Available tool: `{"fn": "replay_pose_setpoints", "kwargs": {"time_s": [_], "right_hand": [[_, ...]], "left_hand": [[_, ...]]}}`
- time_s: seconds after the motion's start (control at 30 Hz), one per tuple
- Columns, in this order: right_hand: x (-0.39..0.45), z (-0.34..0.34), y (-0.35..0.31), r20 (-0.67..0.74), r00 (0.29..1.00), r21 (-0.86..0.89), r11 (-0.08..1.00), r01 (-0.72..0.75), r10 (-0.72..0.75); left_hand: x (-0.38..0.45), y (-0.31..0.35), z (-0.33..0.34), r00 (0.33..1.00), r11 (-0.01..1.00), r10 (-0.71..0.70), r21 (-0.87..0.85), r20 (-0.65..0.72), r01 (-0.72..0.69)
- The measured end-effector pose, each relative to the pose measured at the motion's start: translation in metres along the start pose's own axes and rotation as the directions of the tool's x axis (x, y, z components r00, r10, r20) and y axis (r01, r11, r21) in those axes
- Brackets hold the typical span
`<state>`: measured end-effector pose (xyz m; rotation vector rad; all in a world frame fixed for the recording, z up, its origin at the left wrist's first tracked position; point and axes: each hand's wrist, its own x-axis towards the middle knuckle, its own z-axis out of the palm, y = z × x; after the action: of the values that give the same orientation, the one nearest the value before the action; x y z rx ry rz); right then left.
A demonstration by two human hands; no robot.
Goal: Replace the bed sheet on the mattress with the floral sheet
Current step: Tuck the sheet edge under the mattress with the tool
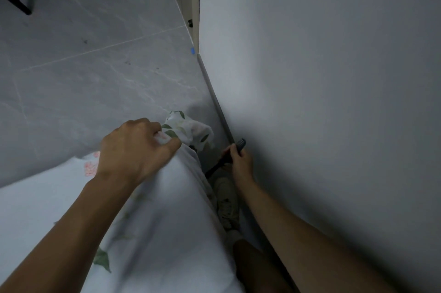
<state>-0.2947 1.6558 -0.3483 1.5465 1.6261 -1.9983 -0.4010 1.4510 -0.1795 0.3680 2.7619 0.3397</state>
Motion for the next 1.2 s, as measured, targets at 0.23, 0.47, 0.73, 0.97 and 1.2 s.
{"fn": "replay_pose_setpoints", "kwargs": {"time_s": [0.23,0.47,0.73,0.97,1.2], "right_hand": [[-0.034,0.037,0.055,0.216,0.971,-0.183,0.981,-0.065,0.105],[-0.015,0.031,0.015,-0.057,0.995,-0.047,0.996,0.08,-0.082],[0.002,0.067,-0.053,-0.009,0.959,-0.087,0.955,0.282,-0.284],[0.028,0.104,-0.08,0.024,0.98,0.124,0.973,0.193,-0.197],[0.032,0.115,-0.043,0.291,0.956,-0.078,0.996,0.047,-0.022]], "left_hand": [[0.002,-0.003,0.008,1.0,0.999,-0.006,0.034,-0.011,0.006],[0.011,-0.007,0.02,1.0,0.999,-0.011,0.043,0.025,0.01],[0.037,-0.029,0.03,0.947,0.989,-0.03,-0.126,0.32,0.074],[0.013,-0.079,0.022,0.946,0.982,-0.179,-0.014,0.269,0.19],[-0.017,-0.065,0.006,0.988,0.99,-0.143,-0.009,0.054,0.144]]}}
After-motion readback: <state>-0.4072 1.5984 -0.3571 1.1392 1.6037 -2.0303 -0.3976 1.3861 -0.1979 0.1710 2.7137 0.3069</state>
